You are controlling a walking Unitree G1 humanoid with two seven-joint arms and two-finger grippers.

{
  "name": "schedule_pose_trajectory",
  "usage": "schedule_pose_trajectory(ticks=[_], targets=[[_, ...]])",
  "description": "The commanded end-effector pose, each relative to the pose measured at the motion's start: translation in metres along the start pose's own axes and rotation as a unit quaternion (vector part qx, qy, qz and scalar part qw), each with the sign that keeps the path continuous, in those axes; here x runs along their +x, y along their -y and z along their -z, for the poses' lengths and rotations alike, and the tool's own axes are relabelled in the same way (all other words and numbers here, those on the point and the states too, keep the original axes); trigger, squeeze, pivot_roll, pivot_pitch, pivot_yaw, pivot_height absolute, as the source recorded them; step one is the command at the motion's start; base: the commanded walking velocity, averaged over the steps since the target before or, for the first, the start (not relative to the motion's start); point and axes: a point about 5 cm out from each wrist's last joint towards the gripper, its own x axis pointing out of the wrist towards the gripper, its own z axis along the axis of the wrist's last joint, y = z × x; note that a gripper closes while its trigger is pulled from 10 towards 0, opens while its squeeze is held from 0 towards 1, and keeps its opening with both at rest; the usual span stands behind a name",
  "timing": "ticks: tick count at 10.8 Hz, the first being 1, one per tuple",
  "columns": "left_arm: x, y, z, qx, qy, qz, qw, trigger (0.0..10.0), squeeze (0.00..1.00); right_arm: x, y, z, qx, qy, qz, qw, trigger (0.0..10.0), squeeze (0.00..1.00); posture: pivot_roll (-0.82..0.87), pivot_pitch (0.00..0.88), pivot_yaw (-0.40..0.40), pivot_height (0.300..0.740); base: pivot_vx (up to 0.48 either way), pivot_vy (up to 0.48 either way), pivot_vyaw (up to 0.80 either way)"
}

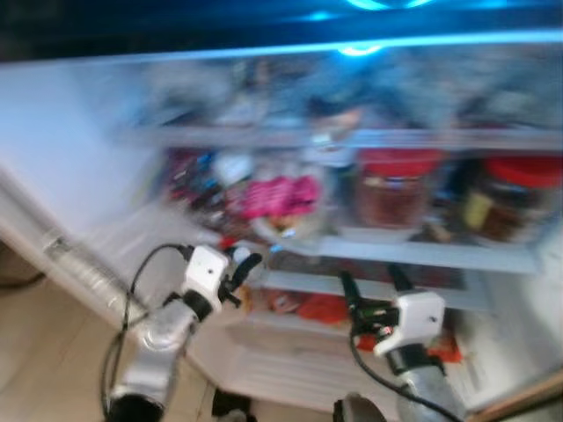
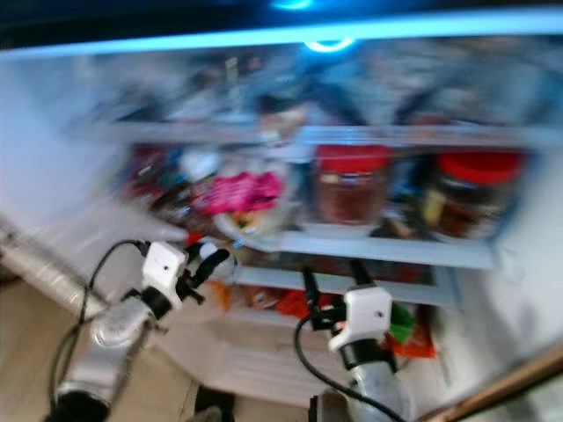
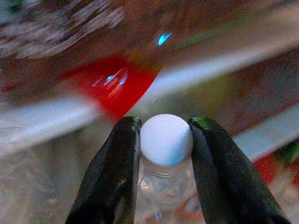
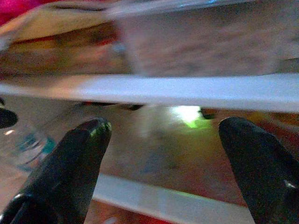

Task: Restocking fridge

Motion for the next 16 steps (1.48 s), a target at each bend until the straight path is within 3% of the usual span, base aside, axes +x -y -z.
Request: schedule_pose_trajectory(ticks=[1,3,6,7,8,10,11,12,13,14,16], targets=[[-0.005,0.002,0.012,0.007,-0.032,0.019,0.999,10.0,0.00,-0.002,-0.001,0.002,0.001,-0.005,-0.001,1.000,10.0,0.00,-0.21,0.058,0.139,0.660,0.000,0.000,0.00],[-0.006,0.005,0.014,0.059,-0.036,0.064,0.996,10.0,0.00,-0.004,-0.001,0.003,0.000,-0.007,0.000,1.000,10.0,0.00,-0.22,0.057,0.141,0.660,0.000,0.000,0.00],[-0.008,0.015,0.013,0.143,-0.022,0.135,0.980,10.0,0.00,-0.005,0.001,0.004,-0.001,-0.011,0.001,1.000,10.0,0.00,-0.22,0.053,0.135,0.660,0.000,0.000,0.00],[-0.008,0.023,0.011,0.198,-0.010,0.184,0.963,10.0,0.00,-0.005,0.002,0.005,-0.002,-0.013,0.002,1.000,10.0,0.00,-0.22,0.052,0.136,0.660,0.000,0.000,0.00],[-0.007,0.027,0.012,0.228,-0.006,0.217,0.949,10.0,0.00,-0.005,0.002,0.006,-0.003,-0.013,0.003,1.000,10.0,0.00,-0.22,0.052,0.136,0.660,0.000,0.000,0.00],[-0.001,0.024,0.004,0.276,0.020,0.211,0.937,10.0,0.00,-0.006,0.004,0.007,-0.005,-0.014,0.005,1.000,10.0,0.00,-0.22,0.053,0.136,0.660,0.000,0.000,0.00],[0.002,0.018,0.002,0.286,0.032,0.176,0.941,10.0,0.00,-0.006,0.005,0.007,-0.005,-0.015,0.006,1.000,10.0,0.00,-0.22,0.056,0.134,0.660,0.000,0.000,0.00],[0.004,0.011,0.004,0.241,0.023,0.126,0.962,10.0,0.00,-0.006,0.005,0.007,-0.005,-0.016,0.006,1.000,10.0,0.00,-0.22,0.057,0.133,0.660,0.000,0.000,0.00],[0.007,-0.001,0.009,0.139,0.008,0.033,0.990,10.0,0.00,-0.006,0.006,0.008,-0.005,-0.018,0.007,1.000,10.0,0.00,-0.22,0.059,0.134,0.660,0.000,0.000,0.00],[0.006,-0.006,0.009,0.079,0.025,-0.049,0.995,10.0,0.00,-0.007,0.006,0.009,-0.005,-0.018,0.010,1.000,10.0,0.00,-0.22,0.062,0.130,0.660,0.000,0.000,0.00],[0.005,0.000,0.003,0.084,0.062,-0.064,0.992,10.0,0.00,-0.007,0.008,0.010,-0.006,-0.019,0.012,1.000,10.0,0.00,-0.23,0.069,0.123,0.660,0.000,0.000,0.00]])
